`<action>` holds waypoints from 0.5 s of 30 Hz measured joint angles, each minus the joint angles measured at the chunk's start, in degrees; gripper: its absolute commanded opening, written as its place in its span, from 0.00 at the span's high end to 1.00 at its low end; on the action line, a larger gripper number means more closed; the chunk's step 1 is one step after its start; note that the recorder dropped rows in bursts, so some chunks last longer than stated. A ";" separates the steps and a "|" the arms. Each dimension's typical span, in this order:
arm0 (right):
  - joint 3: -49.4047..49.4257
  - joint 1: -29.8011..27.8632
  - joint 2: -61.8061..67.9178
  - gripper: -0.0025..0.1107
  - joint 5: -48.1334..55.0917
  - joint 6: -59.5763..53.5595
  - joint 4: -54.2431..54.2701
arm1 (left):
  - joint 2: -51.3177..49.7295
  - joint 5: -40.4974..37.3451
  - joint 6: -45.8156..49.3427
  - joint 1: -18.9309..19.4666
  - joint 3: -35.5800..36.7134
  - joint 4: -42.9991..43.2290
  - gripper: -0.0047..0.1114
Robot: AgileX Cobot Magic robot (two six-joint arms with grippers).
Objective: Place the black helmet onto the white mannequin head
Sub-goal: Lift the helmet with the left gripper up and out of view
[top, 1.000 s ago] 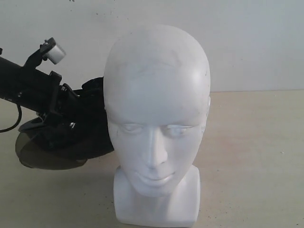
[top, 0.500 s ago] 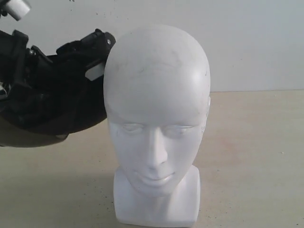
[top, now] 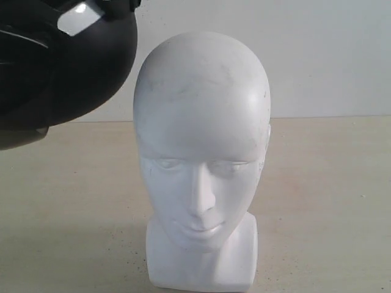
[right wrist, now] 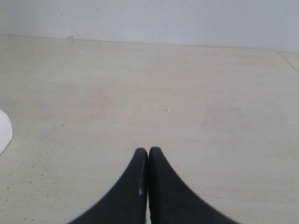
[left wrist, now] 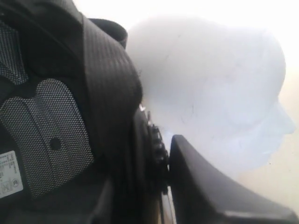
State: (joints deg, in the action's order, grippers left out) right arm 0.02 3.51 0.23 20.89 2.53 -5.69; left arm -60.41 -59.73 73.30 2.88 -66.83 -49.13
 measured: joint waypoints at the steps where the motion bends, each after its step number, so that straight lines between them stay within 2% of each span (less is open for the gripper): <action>1: 0.00 0.00 0.00 0.98 0.00 0.00 0.00 | 1.08 0.00 -0.41 0.00 0.00 0.00 0.92; 15: 0.00 0.00 0.00 0.98 0.00 0.00 0.00 | 11.39 -0.33 -5.90 0.00 0.15 -0.10 0.92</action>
State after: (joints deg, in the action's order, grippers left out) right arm 0.02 3.51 0.23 20.89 2.53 -5.69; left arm -49.01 -60.07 67.40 2.88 -66.68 -49.23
